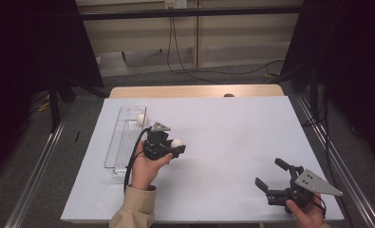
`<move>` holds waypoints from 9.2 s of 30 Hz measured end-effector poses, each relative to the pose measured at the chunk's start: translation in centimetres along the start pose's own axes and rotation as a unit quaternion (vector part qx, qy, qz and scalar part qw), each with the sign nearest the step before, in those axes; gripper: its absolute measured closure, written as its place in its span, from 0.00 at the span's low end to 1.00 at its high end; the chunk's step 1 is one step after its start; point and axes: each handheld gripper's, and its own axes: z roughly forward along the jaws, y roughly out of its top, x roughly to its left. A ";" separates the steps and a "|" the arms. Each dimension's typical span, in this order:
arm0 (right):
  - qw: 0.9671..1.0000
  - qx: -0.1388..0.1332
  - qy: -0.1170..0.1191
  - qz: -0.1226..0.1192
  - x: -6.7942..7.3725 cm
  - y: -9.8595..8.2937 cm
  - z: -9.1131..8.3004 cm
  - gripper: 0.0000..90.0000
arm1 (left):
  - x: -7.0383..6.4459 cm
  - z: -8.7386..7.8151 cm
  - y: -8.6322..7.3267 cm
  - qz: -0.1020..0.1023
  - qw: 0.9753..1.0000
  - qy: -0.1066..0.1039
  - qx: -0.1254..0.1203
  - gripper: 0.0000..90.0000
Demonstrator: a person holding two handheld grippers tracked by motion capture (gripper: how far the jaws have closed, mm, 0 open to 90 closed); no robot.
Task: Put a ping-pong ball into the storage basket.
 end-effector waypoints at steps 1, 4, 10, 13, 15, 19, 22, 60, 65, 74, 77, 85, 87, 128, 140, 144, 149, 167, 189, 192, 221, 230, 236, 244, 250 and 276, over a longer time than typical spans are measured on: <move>1.000 -0.001 0.001 0.001 0.0 0.0 0.0 0.02 | 0.0 0.0 0.0 0.000 1.000 0.002 0.001 0.57; 1.000 -0.001 0.001 0.000 0.0 0.0 0.0 0.02 | 0.2 -0.2 -0.1 0.000 1.000 0.006 0.002 0.57; 1.000 -0.001 0.001 0.001 0.0 0.0 0.0 0.02 | 0.3 -0.4 -0.1 -0.004 1.000 0.012 0.000 0.57; 1.000 0.000 0.001 0.001 0.0 0.0 0.0 0.02 | 0.4 -0.4 -0.1 -0.004 1.000 0.011 0.000 0.57; 1.000 -0.001 0.001 0.000 0.1 0.0 0.0 0.02 | 0.4 -0.5 -0.1 -0.004 1.000 0.012 0.000 0.57; 1.000 -0.002 0.001 0.000 0.1 0.0 0.0 0.02 | 0.5 -0.7 -0.1 -0.001 1.000 0.015 0.000 0.57; 1.000 -0.002 0.001 0.000 0.1 0.0 0.0 0.02 | 0.6 -0.9 -0.1 -0.002 1.000 0.017 0.002 0.57; 1.000 -0.002 0.002 -0.001 0.1 0.1 -0.1 0.02 | 1.8 -2.4 -0.2 -0.009 0.999 0.035 -0.002 0.57; 1.000 -0.003 0.001 0.001 0.1 0.1 -0.1 0.02 | 1.9 -2.7 -0.2 -0.010 0.999 0.036 -0.002 0.57; 1.000 -0.003 0.002 0.000 0.0 0.1 -0.1 0.02 | 2.2 -3.1 -0.2 -0.013 0.999 0.040 -0.007 0.57; 1.000 -0.003 0.001 0.000 0.0 0.0 -0.1 0.02 | 2.4 -3.3 -0.2 -0.013 0.999 0.044 -0.007 0.57; 1.000 -0.004 0.001 0.000 0.0 0.1 -0.1 0.02 | 2.8 -3.9 -0.3 -0.016 0.999 0.048 -0.010 0.57; 1.000 -0.003 0.002 0.000 0.0 0.1 -0.1 0.02 | 2.8 -3.9 -0.3 -0.018 0.999 0.050 -0.010 0.57; 1.000 -0.002 0.002 0.001 -0.2 0.0 0.0 0.02 | 4.2 -5.6 -0.4 -0.024 0.997 0.072 -0.024 0.57; 1.000 -0.002 0.000 0.002 -0.2 0.0 -0.1 0.02 | 4.3 -5.8 -0.4 -0.022 0.996 0.077 -0.023 0.57; 1.000 -0.003 -0.002 0.003 -0.2 0.0 -0.2 0.02 | 4.4 -5.9 -0.4 -0.023 0.996 0.081 -0.027 0.57; 1.000 -0.003 -0.002 0.001 -0.3 0.0 -0.3 0.02 | 4.5 -6.2 -0.4 -0.028 0.996 0.083 -0.032 0.57; 1.000 -0.005 0.000 0.003 -0.1 0.0 -0.3 0.02 | 5.2 -7.0 -0.9 -0.029 0.994 0.096 -0.032 0.57; 1.000 -0.005 0.002 0.001 0.1 0.1 -0.2 0.02 | 6.0 -8.0 -1.5 -0.038 0.992 0.112 -0.041 0.57; 1.000 -0.005 0.001 0.001 0.1 0.1 -0.3 0.02 | 6.0 -8.0 -1.5 -0.037 0.992 0.114 -0.041 0.57; 1.000 -0.006 0.001 0.000 0.1 0.1 -0.3 0.02 | 7.3 -8.5 -2.3 -0.043 0.988 0.143 -0.044 0.57; 1.000 -0.005 0.000 0.000 0.1 0.1 -0.4 0.02 | 7.6 -8.5 -2.6 -0.043 0.987 0.149 -0.049 0.57; 1.000 -0.005 0.000 0.000 0.1 0.1 -0.4 0.02 | 7.8 -8.7 -2.7 -0.045 0.985 0.155 -0.056 0.57; 1.000 -0.005 0.000 0.000 0.1 0.1 -0.3 0.02 | 8.2 -8.7 -3.1 -0.051 0.984 0.160 -0.055 0.57; 1.000 -0.005 -0.001 0.001 0.1 0.1 -0.5 0.02 | 8.3 -8.5 -3.2 -0.053 0.984 0.163 -0.053 0.57; 1.000 -0.005 -0.001 0.000 0.1 0.1 -0.5 0.02 | 9.1 -8.2 -3.9 -0.061 0.982 0.176 -0.044 0.57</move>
